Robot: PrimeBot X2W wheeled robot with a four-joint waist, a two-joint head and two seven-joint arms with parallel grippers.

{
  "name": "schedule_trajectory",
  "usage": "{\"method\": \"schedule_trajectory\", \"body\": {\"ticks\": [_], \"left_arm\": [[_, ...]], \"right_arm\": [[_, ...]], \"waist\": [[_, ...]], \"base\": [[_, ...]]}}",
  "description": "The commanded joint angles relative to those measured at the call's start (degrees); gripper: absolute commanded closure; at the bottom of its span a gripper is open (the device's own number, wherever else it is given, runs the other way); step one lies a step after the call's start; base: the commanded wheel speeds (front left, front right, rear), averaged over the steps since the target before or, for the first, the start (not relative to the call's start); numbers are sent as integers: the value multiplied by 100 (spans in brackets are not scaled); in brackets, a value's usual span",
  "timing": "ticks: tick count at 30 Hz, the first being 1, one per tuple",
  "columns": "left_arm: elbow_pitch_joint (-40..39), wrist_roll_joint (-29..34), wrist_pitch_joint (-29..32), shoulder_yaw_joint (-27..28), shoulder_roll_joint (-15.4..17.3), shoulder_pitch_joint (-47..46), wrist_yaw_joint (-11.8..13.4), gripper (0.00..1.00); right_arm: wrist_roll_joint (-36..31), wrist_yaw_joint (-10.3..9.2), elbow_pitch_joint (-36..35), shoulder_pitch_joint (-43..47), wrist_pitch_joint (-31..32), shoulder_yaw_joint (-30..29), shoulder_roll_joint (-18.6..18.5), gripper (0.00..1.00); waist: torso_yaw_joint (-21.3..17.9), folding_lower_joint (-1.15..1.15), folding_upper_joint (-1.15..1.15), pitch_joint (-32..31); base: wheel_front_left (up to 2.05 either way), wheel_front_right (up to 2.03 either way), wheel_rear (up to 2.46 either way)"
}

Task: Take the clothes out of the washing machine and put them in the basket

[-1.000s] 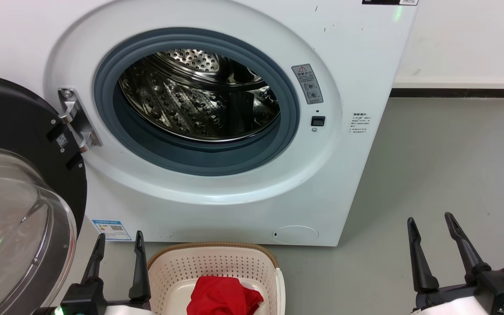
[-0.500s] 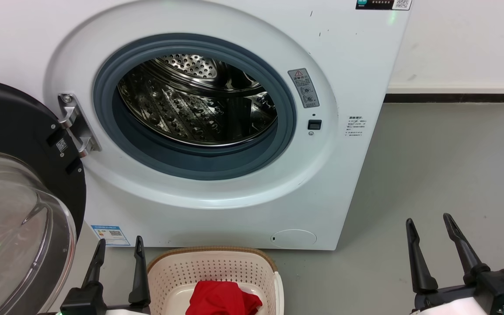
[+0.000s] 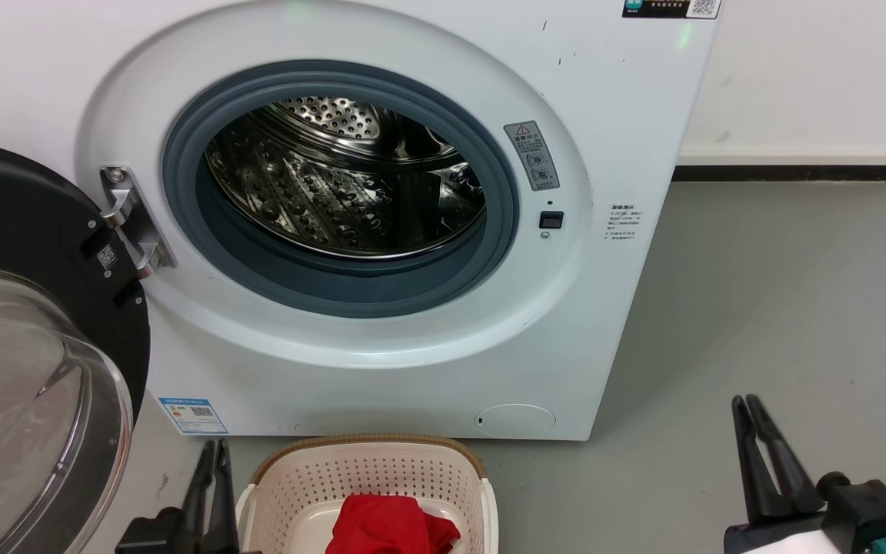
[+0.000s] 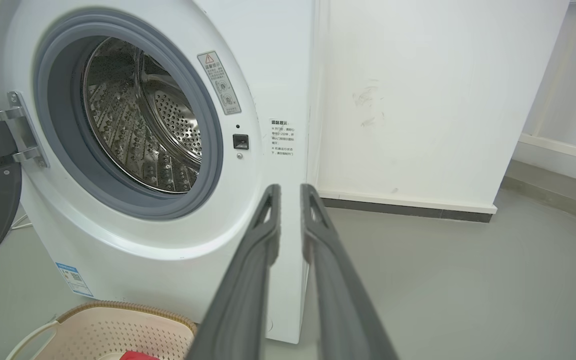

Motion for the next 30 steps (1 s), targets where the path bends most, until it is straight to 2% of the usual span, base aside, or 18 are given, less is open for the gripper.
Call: {"method": "schedule_trajectory", "body": {"ticks": [1, 30], "left_arm": [[45, -4, 4, 2, -1, 10, 0, 100], [396, -3009, 736, 166, 0, -501, -272, 100]], "right_arm": [[0, 0, 40, 6, 0, 3, 0, 100], [3304, -1, 534, -472, 559, 2, -167, 100]], "waist": [[0, 0, 0, 0], [4, 0, 0, 33]], "base": [[0, 0, 0], [0, 0, 0]]}}
